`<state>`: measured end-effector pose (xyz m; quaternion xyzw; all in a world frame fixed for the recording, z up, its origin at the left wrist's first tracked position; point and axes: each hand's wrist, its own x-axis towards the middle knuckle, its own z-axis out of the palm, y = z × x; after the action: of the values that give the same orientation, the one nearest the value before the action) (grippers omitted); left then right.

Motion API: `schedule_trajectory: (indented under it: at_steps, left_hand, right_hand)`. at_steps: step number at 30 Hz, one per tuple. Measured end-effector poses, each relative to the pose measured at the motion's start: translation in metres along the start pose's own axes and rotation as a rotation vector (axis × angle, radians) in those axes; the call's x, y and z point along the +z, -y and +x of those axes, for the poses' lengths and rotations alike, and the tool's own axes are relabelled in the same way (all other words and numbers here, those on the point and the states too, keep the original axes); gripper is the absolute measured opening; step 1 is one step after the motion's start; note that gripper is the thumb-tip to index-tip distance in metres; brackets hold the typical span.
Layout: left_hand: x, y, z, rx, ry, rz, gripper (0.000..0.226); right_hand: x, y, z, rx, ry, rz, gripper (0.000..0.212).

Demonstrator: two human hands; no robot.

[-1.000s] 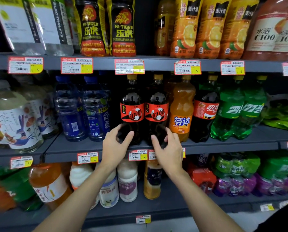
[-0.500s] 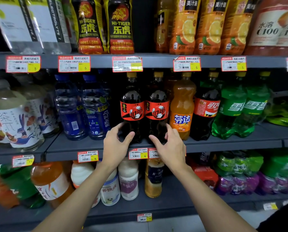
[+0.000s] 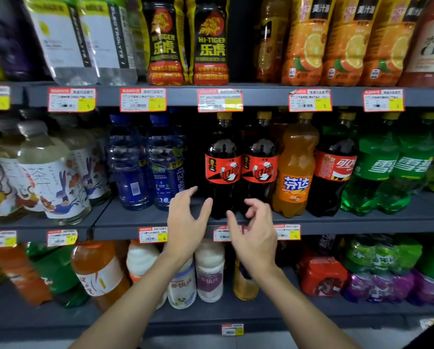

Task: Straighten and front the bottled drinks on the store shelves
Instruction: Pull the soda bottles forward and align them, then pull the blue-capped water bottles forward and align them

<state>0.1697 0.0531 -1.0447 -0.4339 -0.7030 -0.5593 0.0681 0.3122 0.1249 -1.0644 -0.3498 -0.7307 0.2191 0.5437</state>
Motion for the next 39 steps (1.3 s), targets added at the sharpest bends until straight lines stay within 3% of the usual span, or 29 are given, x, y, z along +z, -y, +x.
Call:
schedule_trajectory:
  at_steps: [3, 7, 12, 16, 18, 21, 29, 33, 39]
  left_hand:
    - [-0.029, 0.016, 0.008, 0.058, -0.134, 0.028, 0.031]
    - [-0.059, 0.037, 0.026, 0.144, -0.105, 0.154, 0.029]
    - [-0.082, 0.061, 0.035, 0.224, -0.156, 0.234, 0.027]
    - [-0.092, 0.077, 0.041, -0.005, -0.348, 0.33, 0.059]
    - [-0.091, 0.079, 0.044, -0.14, -0.341, 0.343, 0.081]
    - [-0.087, 0.083, 0.051, -0.296, -0.255, 0.344, 0.101]
    - [-0.088, 0.096, 0.06, -0.311, -0.19, 0.321, 0.084]
    - [-0.095, 0.098, 0.061, -0.297, -0.198, 0.258, 0.081]
    - [-0.101, 0.098, 0.06, -0.308, -0.19, 0.205, 0.08]
  right_hand:
    - [0.035, 0.031, -0.015, -0.119, 0.089, -0.017, 0.04]
    - [0.077, 0.054, -0.021, -0.13, 0.17, -0.033, 0.045]
    - [0.112, 0.071, -0.011, -0.084, 0.121, -0.125, 0.053]
    - [0.134, 0.082, 0.002, 0.017, 0.152, -0.166, 0.078]
    - [0.14, 0.083, 0.004, 0.082, 0.184, -0.172, 0.087]
    - [0.144, 0.082, 0.004, 0.097, 0.215, -0.228, 0.084]
    - [0.142, 0.084, 0.01, 0.12, 0.261, -0.227, 0.073]
    - [0.141, 0.084, 0.009, 0.158, 0.204, -0.171, 0.079]
    - [0.141, 0.094, 0.002, 0.205, 0.12, -0.183, 0.07]
